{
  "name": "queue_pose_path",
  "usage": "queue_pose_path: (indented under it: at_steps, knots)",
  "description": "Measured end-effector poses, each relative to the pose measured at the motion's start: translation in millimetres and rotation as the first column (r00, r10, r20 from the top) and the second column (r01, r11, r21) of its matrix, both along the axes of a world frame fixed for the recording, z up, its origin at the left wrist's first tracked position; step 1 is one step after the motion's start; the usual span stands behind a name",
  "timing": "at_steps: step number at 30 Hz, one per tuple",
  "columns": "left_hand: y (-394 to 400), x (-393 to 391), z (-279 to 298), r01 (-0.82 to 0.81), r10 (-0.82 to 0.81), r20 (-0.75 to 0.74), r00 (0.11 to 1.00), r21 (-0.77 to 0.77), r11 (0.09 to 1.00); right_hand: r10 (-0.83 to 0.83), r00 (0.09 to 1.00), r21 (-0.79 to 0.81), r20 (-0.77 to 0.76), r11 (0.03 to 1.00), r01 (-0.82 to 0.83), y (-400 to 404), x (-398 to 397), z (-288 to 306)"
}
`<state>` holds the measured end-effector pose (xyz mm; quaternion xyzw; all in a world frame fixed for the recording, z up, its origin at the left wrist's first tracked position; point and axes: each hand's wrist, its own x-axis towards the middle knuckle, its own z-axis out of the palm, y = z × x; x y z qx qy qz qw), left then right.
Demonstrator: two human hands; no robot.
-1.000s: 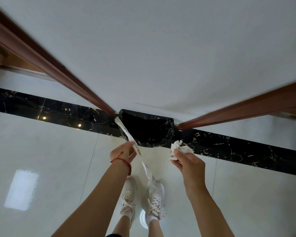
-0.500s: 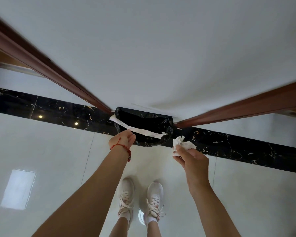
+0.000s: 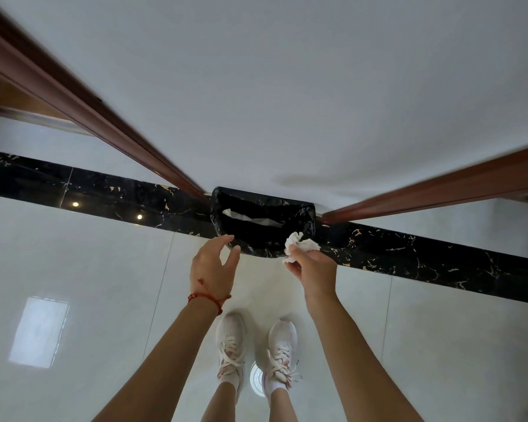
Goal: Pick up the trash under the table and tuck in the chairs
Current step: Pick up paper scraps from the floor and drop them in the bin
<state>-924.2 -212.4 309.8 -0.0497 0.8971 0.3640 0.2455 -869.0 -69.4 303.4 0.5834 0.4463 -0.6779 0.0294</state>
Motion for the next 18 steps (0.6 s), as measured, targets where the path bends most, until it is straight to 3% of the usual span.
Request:
queue_pose_path:
  at_steps: [10, 14, 18]
  knots:
    - [-29, -6, 5, 0.103, -0.108, -0.051, 0.993, -0.099, 0.99, -0.098, 0.994, -0.087, 0.049, 0.991, 0.102, -4, -37, -33]
    - [-32, -3, 8, 0.127, -0.133, -0.04, 0.99, -0.112, 0.985, 0.083, 0.989, 0.052, 0.12, 0.995, -0.089, -2, -18, -26]
    - [-29, 6, 24, 0.2, -0.208, -0.051, 0.977, -0.124, 0.972, 0.287, 0.953, 0.233, 0.099, 0.924, -0.303, -6, 5, 3]
